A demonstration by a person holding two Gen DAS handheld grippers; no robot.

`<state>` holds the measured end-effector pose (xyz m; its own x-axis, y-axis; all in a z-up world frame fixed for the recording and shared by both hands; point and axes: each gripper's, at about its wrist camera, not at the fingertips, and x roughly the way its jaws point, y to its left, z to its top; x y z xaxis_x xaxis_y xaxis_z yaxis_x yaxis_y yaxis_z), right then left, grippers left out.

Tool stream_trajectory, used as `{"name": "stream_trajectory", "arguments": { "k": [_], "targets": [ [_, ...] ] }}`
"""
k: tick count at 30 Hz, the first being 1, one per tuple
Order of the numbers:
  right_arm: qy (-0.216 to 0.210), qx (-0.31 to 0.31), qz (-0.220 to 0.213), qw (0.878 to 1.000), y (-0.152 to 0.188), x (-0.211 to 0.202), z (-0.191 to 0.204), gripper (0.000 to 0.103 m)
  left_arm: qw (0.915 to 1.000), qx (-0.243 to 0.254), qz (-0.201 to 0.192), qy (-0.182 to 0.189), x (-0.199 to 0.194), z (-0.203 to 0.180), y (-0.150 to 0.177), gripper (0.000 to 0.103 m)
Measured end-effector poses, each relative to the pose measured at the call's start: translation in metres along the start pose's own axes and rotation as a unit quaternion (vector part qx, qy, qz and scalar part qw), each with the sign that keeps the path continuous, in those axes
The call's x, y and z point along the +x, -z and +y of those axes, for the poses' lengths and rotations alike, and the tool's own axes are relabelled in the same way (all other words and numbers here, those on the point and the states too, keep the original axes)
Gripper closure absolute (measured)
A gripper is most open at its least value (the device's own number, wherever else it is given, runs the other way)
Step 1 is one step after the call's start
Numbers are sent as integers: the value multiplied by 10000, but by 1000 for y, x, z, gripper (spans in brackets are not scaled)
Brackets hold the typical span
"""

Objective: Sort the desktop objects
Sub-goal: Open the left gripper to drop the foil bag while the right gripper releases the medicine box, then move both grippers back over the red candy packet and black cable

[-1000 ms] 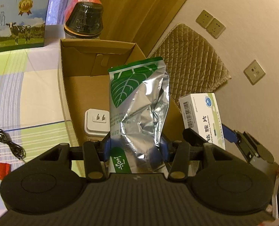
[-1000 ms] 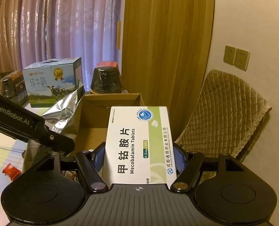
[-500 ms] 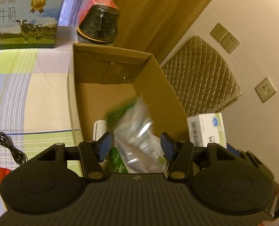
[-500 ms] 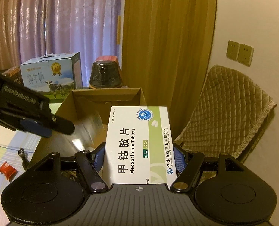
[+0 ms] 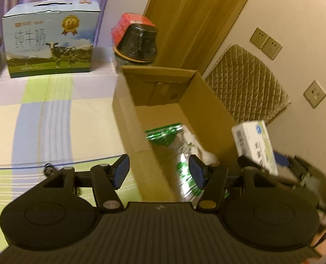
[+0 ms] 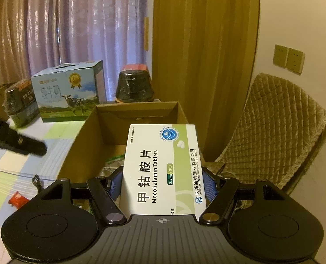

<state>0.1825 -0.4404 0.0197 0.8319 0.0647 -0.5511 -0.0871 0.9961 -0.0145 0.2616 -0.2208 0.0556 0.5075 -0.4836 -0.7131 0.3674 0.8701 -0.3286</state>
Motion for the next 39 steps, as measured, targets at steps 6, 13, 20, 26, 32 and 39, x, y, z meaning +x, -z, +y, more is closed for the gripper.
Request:
{"name": "stream_trajectory", "arguments": {
  "k": [6, 13, 20, 26, 32, 39],
  "targets": [
    [-56, -118, -2, 9999, -2, 0, 13, 35, 10000, -38, 13, -31, -3, 13, 21, 48],
    [-28, -155, -9, 9999, -4, -1, 16, 35, 9999, -7, 32, -99, 1, 16, 28, 44],
    [-1, -36, -31, 10000, -8, 2, 13, 35, 10000, 2, -13, -65, 0, 16, 27, 38],
    [-30, 321, -221, 9992, -13, 0, 2, 15, 10000, 85, -4, -52, 0, 14, 31, 33],
    [4, 355, -135, 9993, -5, -10, -5, 13, 9999, 125, -58, -89, -6, 16, 34, 25],
    [24, 472, -144, 9988, 1, -32, -9, 10, 9994, 236, -164, -174, -24, 22, 43, 21]
  ]
}}
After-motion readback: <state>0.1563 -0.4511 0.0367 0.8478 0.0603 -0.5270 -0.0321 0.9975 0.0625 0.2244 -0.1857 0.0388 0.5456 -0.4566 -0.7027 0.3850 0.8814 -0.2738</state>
